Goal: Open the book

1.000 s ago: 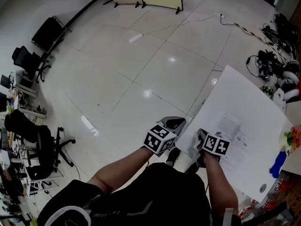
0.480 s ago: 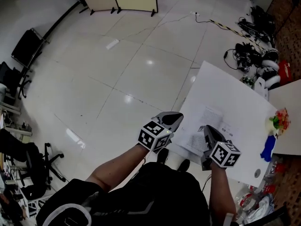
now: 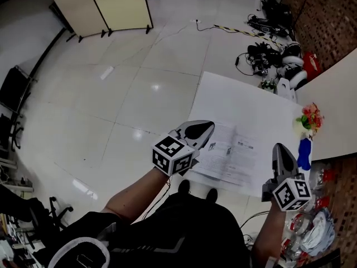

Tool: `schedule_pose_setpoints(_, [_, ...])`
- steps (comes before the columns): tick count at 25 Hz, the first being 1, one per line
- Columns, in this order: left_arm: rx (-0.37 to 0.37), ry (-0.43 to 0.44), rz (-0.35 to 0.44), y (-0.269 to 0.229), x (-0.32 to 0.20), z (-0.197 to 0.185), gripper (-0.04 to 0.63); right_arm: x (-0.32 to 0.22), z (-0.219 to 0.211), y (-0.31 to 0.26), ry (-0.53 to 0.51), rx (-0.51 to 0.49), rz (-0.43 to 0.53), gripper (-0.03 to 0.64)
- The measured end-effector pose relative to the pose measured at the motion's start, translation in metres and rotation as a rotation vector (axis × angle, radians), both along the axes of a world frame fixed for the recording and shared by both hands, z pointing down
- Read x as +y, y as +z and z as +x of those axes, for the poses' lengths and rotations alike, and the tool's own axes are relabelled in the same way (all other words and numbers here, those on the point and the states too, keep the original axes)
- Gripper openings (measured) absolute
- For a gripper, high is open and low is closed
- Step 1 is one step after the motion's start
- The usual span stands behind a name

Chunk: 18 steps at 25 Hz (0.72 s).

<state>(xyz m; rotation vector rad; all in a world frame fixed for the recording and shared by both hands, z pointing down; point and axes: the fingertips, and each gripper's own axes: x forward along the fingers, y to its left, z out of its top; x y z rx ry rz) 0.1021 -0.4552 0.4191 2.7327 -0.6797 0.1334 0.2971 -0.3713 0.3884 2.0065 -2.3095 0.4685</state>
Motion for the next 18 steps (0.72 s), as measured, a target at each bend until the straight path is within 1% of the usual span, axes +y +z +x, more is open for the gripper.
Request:
schedule_pose_setpoints(3, [0.031, 0.007, 0.035, -0.021, 0.004, 0.016, -0.003, 0.009, 0.027, -0.012, 0.015, 0.007, 0.035, 0.002])
schedule_pose_setpoints(6, [0.028, 0.014, 0.065, -0.031, 0.010, 0.032, -0.003, 0.014, 0.044, -0.014, 0.019, 0.012, 0.040, 0.002])
schedule_pose_setpoints(8, [0.019, 0.033, 0.103, -0.038, 0.019, 0.045, -0.004, 0.017, 0.050, -0.016, -0.005, 0.016, 0.045, 0.002])
schedule_pose_setpoints(11, [-0.006, 0.063, 0.182, -0.050, 0.035, 0.056, -0.005, 0.021, 0.052, -0.022, -0.056, 0.037, 0.058, 0.002])
schedule_pose_setpoints(13, [-0.019, 0.049, 0.201, -0.056, 0.041, 0.057, -0.003, 0.024, 0.054, -0.031, -0.094, 0.062, 0.077, 0.001])
schedule_pose_setpoints(16, [-0.040, 0.002, 0.209, -0.064, 0.047, 0.055, -0.004, 0.029, 0.060, -0.043, -0.128, 0.090, 0.111, 0.001])
schedule_pose_setpoints(18, [-0.027, -0.028, 0.195, -0.071, 0.055, 0.055, -0.003, 0.033, 0.067, -0.046, -0.141, 0.097, 0.123, 0.000])
